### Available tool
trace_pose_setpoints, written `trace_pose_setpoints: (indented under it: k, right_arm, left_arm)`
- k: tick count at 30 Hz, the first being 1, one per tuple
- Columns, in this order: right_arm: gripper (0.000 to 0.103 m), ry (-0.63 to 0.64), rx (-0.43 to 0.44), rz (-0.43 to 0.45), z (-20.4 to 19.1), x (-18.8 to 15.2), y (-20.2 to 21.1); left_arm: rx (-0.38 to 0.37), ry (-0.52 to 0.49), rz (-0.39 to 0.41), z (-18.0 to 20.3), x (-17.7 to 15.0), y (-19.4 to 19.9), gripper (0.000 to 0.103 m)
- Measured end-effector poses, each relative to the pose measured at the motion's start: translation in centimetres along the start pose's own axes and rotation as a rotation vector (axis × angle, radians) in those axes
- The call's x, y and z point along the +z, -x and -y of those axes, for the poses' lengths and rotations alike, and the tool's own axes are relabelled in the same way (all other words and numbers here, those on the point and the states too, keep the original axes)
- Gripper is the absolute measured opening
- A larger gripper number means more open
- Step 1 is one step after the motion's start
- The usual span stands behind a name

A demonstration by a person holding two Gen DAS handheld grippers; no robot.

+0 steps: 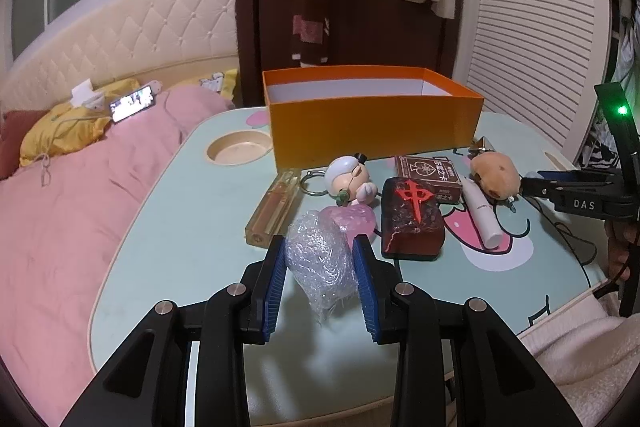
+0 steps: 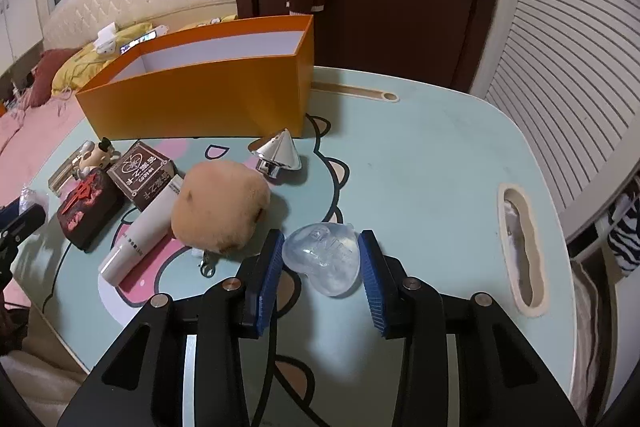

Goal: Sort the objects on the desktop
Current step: 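Grasp the bubble-wrapped item with left tool while right grasps the clear glass heart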

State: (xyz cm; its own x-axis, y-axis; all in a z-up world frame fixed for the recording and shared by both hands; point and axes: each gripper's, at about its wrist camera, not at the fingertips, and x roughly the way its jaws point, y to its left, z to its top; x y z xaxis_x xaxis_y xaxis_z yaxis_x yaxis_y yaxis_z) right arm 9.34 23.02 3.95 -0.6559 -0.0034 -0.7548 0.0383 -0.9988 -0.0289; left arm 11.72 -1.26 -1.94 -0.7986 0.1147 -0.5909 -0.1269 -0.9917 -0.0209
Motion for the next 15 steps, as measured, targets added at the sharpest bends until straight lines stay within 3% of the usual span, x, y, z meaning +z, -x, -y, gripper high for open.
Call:
trace_pose_setpoints:
  k: [15]
  right_arm:
    - [0.040,0.018,-0.028,0.038,-0.8,0.7,1.7]
  left_arm:
    - [0.011,-0.007,0.006,-0.3,0.4,0.2,0.032]
